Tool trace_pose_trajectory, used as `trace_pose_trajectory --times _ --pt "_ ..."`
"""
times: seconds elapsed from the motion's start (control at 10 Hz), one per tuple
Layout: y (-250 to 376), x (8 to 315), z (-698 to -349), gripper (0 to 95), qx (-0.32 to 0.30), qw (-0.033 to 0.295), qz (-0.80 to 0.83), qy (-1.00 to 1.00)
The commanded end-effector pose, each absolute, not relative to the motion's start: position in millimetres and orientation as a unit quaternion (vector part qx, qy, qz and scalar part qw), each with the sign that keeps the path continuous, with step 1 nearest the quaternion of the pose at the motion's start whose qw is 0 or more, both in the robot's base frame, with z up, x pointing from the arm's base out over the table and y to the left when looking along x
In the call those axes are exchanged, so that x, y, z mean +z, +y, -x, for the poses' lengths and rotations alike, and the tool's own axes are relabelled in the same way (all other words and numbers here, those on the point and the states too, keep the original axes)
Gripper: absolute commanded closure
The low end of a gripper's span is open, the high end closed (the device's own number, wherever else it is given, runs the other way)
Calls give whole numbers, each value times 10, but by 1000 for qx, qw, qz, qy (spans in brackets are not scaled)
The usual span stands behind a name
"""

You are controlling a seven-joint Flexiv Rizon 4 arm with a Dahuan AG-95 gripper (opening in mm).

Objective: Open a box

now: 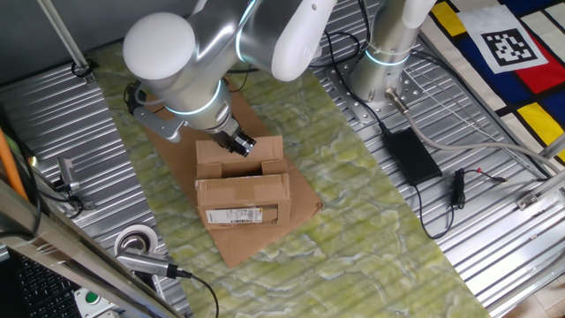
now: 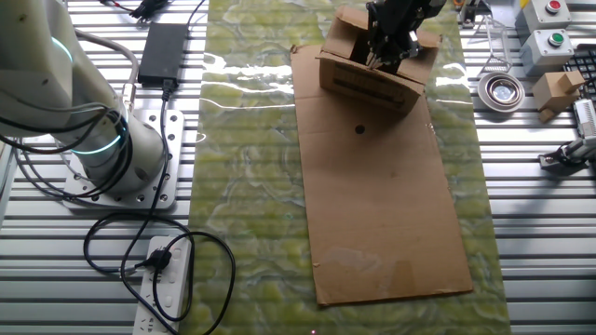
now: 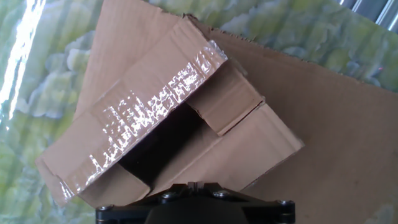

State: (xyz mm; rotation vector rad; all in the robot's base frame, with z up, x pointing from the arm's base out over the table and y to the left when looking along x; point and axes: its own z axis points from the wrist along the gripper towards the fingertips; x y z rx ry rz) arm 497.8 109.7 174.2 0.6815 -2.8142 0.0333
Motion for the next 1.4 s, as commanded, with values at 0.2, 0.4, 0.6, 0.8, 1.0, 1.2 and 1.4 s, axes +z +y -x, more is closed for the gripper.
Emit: trace_pose_trajectory --times 0.2,0.4,0.6,0.8,1.0,1.2,1.4 --pt "1066 1768 -4969 950 10 124 -239 -963" --pt "1031 1792 -4957 950 9 125 -244 -962" --pt "999 1809 -4947 950 9 126 -247 -961" --pt "993 1801 -4948 950 10 126 -247 -961" --pt "984 1777 -4952 950 11 126 -249 -960" --pt "975 1736 -4960 950 11 124 -251 -960" --pt "966 1697 -4967 950 10 123 -253 -960"
